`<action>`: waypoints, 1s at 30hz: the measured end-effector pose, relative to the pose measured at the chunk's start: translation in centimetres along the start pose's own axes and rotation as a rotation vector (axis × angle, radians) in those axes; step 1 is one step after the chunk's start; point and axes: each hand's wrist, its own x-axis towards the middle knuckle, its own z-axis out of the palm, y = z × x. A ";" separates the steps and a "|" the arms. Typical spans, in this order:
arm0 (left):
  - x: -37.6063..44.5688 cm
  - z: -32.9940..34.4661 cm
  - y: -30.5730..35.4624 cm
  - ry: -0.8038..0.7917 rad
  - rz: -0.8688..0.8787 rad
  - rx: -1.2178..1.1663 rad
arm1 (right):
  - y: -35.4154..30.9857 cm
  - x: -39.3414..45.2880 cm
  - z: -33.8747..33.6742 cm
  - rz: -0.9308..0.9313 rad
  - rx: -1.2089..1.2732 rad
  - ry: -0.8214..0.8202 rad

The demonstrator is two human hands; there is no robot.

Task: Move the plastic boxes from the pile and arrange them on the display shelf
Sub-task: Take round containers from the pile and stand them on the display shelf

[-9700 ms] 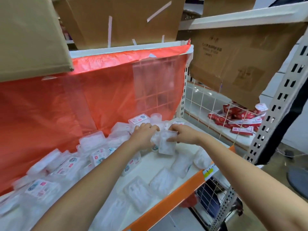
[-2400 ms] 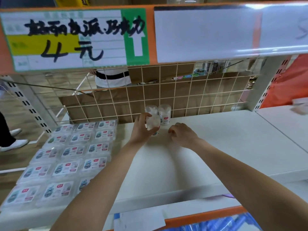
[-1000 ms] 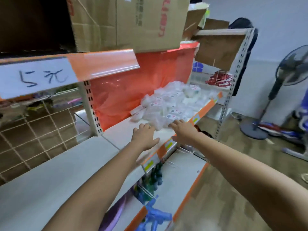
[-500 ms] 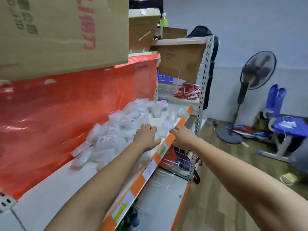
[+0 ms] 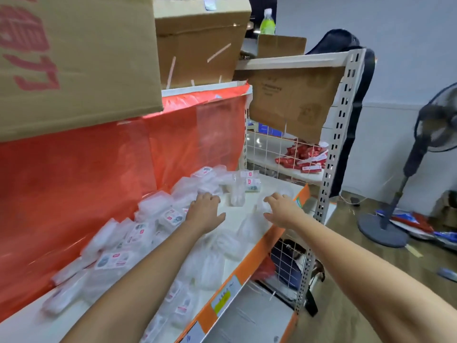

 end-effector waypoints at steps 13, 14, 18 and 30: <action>4.9 0.8 -2.9 -0.023 -0.459 0.028 | 1.5 9.0 3.2 -0.203 0.086 0.063; 5.0 1.1 -2.9 -0.019 -0.478 0.027 | 1.7 9.3 3.5 -0.218 0.084 0.075; 5.6 1.9 -2.5 0.052 -0.517 0.091 | 2.5 10.0 4.2 -0.261 0.113 0.129; 4.7 2.0 -2.5 0.125 -0.539 0.084 | 2.9 10.4 3.5 -0.267 0.539 0.073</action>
